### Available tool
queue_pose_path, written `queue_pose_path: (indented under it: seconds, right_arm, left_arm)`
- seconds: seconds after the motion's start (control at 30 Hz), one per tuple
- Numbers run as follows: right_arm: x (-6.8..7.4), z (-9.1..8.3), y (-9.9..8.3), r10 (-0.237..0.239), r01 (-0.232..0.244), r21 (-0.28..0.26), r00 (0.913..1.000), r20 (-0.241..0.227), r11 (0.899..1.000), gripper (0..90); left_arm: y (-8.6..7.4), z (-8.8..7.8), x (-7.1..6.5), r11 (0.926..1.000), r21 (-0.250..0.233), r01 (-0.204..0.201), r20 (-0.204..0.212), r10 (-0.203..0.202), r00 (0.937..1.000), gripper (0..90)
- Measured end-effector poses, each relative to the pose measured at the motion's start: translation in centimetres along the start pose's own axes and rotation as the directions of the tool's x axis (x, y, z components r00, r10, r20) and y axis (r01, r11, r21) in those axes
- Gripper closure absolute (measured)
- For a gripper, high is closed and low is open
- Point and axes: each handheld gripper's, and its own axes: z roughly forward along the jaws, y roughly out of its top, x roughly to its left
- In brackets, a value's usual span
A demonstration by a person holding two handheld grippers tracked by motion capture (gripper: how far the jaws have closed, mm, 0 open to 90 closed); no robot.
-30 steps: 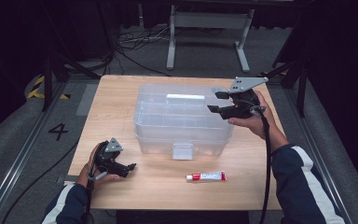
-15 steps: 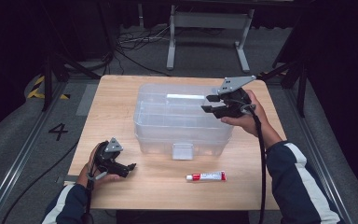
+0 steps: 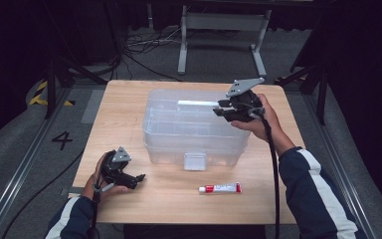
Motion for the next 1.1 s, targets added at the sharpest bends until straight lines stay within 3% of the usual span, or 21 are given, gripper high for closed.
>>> queue_pose_path:
  seconds: [0.23,0.73,1.0,1.1]
  right_arm:
    - [0.1,0.8,0.5,0.010,-0.010,0.021,0.9999,0.003,1.000,74.8]
    - [-0.2,0.7,1.2,0.031,-0.030,0.044,0.9995,-0.011,0.999,75.1]
    - [-0.8,0.7,1.7,0.058,-0.057,0.051,0.9981,-0.021,0.997,74.9]
    - [-1.0,0.6,2.0,0.061,-0.060,0.061,0.9979,-0.020,0.996,74.6]
  left_arm:
    - [0.0,0.0,0.0,1.0000,0.001,0.000,0.001,0.000,1.0000,0.4]
    - [0.2,-0.1,0.3,0.9999,-0.004,0.010,0.002,-0.010,0.9999,6.0]
    - [0.5,-0.6,0.5,0.9998,-0.020,0.008,-0.007,-0.008,0.9999,25.9]
    - [1.0,-1.3,0.5,0.9978,-0.065,0.013,-0.024,-0.015,0.9996,38.9]
